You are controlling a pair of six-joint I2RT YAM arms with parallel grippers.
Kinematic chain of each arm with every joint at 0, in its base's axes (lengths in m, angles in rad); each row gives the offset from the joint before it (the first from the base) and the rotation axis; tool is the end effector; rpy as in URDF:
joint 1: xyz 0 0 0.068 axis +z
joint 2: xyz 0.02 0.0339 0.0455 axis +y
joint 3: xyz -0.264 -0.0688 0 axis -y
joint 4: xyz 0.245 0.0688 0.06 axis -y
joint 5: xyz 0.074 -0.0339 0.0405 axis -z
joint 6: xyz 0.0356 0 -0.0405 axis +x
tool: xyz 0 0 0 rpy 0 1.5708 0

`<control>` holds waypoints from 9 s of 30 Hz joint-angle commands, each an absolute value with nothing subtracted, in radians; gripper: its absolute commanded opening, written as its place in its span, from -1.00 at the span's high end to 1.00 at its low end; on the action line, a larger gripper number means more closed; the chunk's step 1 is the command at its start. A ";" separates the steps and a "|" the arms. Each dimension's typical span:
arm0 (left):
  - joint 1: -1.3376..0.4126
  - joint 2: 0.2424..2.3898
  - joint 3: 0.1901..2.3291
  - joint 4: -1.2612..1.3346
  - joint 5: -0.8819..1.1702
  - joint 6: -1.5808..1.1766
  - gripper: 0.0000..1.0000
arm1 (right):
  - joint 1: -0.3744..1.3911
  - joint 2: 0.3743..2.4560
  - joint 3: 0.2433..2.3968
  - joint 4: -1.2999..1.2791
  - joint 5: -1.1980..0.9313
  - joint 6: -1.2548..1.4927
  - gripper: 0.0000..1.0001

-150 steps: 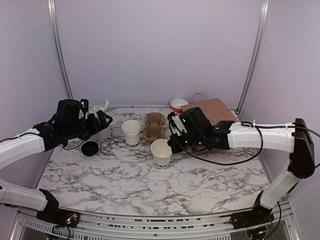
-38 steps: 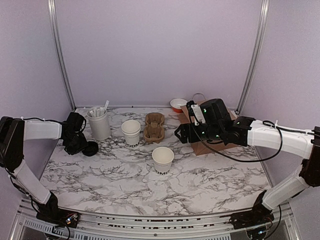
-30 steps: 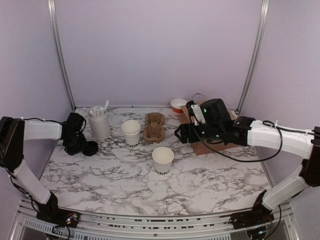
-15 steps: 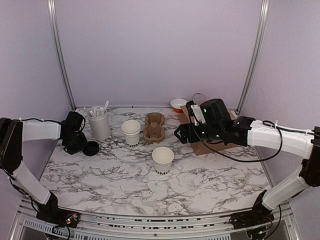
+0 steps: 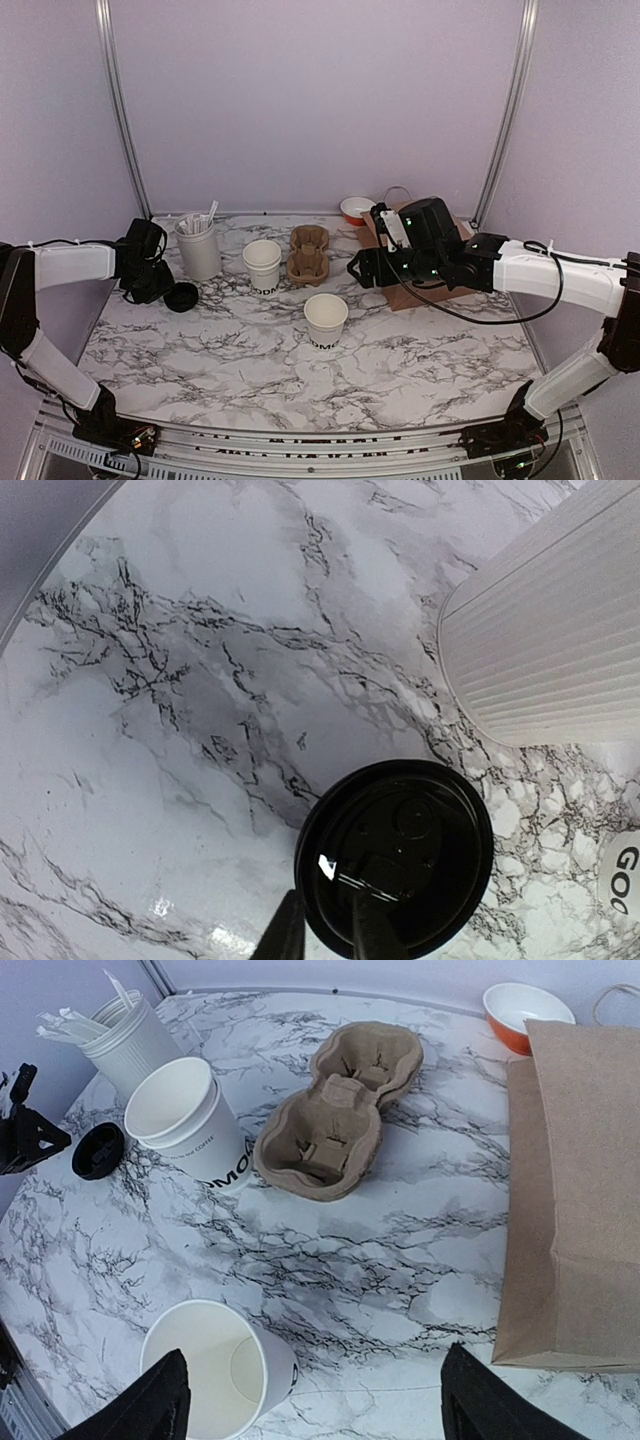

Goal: Pack the takeout coffee

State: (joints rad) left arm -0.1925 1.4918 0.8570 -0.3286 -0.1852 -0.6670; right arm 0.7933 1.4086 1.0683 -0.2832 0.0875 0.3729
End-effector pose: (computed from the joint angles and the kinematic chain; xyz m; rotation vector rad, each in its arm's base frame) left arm 0.2900 -0.0499 0.1902 -0.6617 2.4252 -0.1160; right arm 0.2247 0.2239 0.2849 -0.4196 2.2083 0.5521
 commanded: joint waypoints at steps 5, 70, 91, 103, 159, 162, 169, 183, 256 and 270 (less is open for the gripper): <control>-0.188 1.553 0.867 -0.355 -0.174 -0.638 0.30 | 0.787 1.419 1.099 -0.259 0.071 0.380 -0.66; -0.189 1.626 0.954 -0.410 -0.158 -0.594 0.46 | 0.789 1.431 1.076 -0.231 0.046 0.399 -0.65; -0.201 1.633 0.953 -0.410 -0.146 -0.623 1.00 | 0.790 1.414 1.062 -0.221 0.045 0.398 -0.65; -0.209 1.476 0.881 -0.407 -0.056 -0.662 1.00 | 0.875 1.486 1.141 -0.244 0.090 0.359 -0.65; -0.586 1.253 0.666 -0.287 -0.175 -0.691 1.00 | 1.073 2.352 1.889 -0.076 -0.242 0.715 0.24; -0.586 1.257 0.666 -0.283 -0.172 -0.682 1.00 | 1.072 2.358 1.890 -0.069 -0.246 0.723 0.30; -0.586 1.265 0.663 -0.281 -0.169 -0.670 0.98 | 1.072 2.354 1.897 -0.065 -0.245 0.729 0.61; -0.586 1.198 0.716 -0.360 -0.166 -0.659 0.36 | 1.072 2.287 1.884 -0.082 -0.202 0.688 0.90; -0.819 1.288 1.247 -0.301 0.173 -0.248 0.44 | 1.054 1.521 1.327 -0.040 0.170 -0.008 0.89; -0.908 1.314 1.246 -0.295 -0.016 -0.193 0.94 | 1.051 1.517 1.327 -0.069 0.168 0.012 0.60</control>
